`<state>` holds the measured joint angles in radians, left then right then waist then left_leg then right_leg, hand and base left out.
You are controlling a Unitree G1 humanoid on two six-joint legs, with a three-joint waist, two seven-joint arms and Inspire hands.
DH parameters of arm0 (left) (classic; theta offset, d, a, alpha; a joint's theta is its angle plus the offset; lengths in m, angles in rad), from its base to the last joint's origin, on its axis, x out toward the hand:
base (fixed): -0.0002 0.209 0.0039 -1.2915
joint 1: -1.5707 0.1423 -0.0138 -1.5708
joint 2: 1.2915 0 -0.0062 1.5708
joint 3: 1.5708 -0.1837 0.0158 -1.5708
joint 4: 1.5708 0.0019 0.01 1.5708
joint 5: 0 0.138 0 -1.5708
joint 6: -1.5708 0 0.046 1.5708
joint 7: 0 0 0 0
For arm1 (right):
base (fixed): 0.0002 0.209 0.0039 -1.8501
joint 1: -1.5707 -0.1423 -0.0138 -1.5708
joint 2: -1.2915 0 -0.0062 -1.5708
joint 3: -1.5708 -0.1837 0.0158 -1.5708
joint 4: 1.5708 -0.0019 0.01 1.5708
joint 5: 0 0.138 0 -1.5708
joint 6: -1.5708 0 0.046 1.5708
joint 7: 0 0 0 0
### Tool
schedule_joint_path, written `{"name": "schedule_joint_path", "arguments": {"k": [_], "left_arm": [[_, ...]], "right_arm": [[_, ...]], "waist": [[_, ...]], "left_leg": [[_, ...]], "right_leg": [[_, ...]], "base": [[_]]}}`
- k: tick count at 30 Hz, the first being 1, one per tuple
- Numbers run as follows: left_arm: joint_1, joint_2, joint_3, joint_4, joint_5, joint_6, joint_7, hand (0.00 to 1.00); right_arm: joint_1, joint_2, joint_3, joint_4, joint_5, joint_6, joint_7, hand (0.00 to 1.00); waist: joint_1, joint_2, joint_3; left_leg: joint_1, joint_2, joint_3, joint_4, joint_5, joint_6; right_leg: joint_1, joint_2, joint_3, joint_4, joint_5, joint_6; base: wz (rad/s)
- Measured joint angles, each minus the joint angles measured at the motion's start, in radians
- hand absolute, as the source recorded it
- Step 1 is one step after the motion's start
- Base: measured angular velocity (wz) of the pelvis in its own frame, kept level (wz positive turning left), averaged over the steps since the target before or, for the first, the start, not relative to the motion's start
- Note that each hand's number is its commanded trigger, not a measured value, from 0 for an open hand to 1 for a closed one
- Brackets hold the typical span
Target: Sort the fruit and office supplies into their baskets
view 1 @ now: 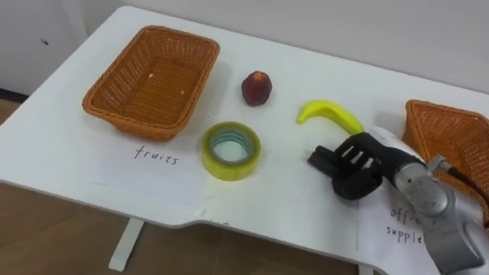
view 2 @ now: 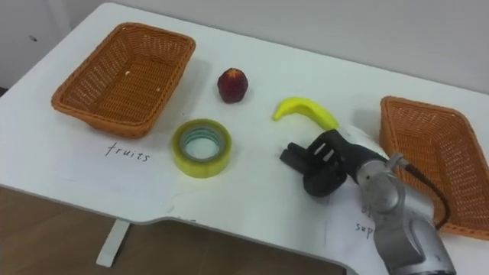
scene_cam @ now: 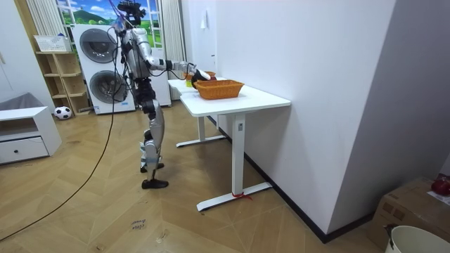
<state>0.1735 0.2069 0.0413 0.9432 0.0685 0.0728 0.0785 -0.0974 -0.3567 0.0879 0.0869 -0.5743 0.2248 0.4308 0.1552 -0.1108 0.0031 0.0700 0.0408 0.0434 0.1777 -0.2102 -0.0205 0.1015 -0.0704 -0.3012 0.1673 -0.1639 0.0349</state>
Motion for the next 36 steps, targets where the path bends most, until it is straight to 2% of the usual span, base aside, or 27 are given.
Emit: {"name": "schedule_joint_path", "arguments": {"k": [2,4,6,7,11,13,20,24,28,36], "left_arm": [[0.0,-0.004,0.016,0.006,-0.012,-0.014,-0.001,0.0],[0.002,-0.005,0.028,0.028,-0.019,-0.024,-0.01,0.0],[0.015,-0.004,0.043,0.027,-0.02,-0.031,-0.019,0.0],[0.021,-0.006,0.057,0.027,-0.02,-0.033,-0.024,0.0],[0.041,-0.007,0.071,0.033,-0.019,-0.035,-0.027,0.0],[0.04,-0.009,0.08,0.05,-0.019,-0.035,-0.026,0.0],[0.039,-0.018,0.124,0.08,-0.016,-0.035,-0.048,0.0],[0.034,-0.024,0.15,0.08,-0.017,-0.036,-0.047,0.0],[0.037,-0.031,0.151,0.08,-0.017,-0.036,-0.047,0.0],[0.052,-0.031,0.152,0.078,-0.019,-0.036,-0.037,0.0]], "right_arm": [[-0.001,0.0,-0.001,-0.041,0.035,-0.01,0.01,1.0],[-0.003,0.0,-0.025,-0.083,0.076,-0.046,0.01,1.0],[-0.003,-0.001,-0.053,-0.108,0.093,-0.064,0.008,1.0],[-0.003,-0.001,-0.077,-0.121,0.098,-0.073,0.007,1.0],[-0.003,-0.002,-0.13,-0.143,0.124,-0.087,-0.017,1.0],[-0.003,-0.002,-0.153,-0.143,0.14,-0.097,-0.034,1.0],[-0.01,-0.002,-0.194,-0.189,0.14,-0.097,-0.052,1.0],[-0.011,-0.019,-0.239,-0.236,0.154,-0.102,-0.103,1.0],[-0.011,-0.022,-0.267,-0.243,0.192,-0.102,-0.158,1.0],[-0.011,-0.049,-0.272,-0.223,0.352,-0.102,-0.261,1.0]], "waist": [[-0.014,-0.001,-0.0003],[-0.029,-0.003,0.0],[-0.042,-0.003,0.0002],[-0.043,-0.004,0.0006],[-0.045,-0.005,0.0047],[-0.044,-0.004,0.007],[-0.07,-0.01,0.0079],[-0.077,-0.011,0.0068],[-0.089,-0.015,0.004],[-0.122,-0.011,0.0048]], "left_leg": [[0.008,0.0,-0.002,-0.008,0.001,0.001],[0.013,0.0,-0.007,-0.01,0.001,0.001],[0.015,-0.001,-0.014,-0.01,0.001,0.001],[0.015,-0.002,-0.014,-0.01,0.001,0.001],[0.026,-0.002,-0.014,-0.011,0.001,0.001],[0.028,-0.001,-0.003,-0.011,0.001,0.001],[0.006,-0.001,0.013,-0.011,0.001,0.001],[0.006,-0.001,0.013,-0.01,0.001,0.001],[0.01,-0.001,0.016,-0.01,0.001,0.001],[0.01,-0.001,0.011,-0.008,0.001,0.001]], "right_leg": [[0.003,0.0,0.0,0.0,0.0,0.0],[0.015,0.0,0.001,-0.001,0.0,0.0],[0.02,0.0,0.009,-0.001,0.0,0.0],[0.02,0.0,0.025,-0.001,0.0,0.0],[0.026,0.001,0.033,-0.001,-0.001,0.001],[0.023,0.001,0.051,-0.001,-0.002,0.003],[0.002,0.001,0.054,0.001,-0.002,0.003],[0.001,0.002,0.053,0.001,-0.002,0.003],[0.001,0.001,0.053,0.001,-0.002,0.003],[0.001,0.001,0.055,0.001,-0.002,0.003]], "base": [[0.03],[0.11],[0.15],[0.11],[-0.01],[-0.1],[-0.06],[-0.01],[0.0],[0.01]]}}
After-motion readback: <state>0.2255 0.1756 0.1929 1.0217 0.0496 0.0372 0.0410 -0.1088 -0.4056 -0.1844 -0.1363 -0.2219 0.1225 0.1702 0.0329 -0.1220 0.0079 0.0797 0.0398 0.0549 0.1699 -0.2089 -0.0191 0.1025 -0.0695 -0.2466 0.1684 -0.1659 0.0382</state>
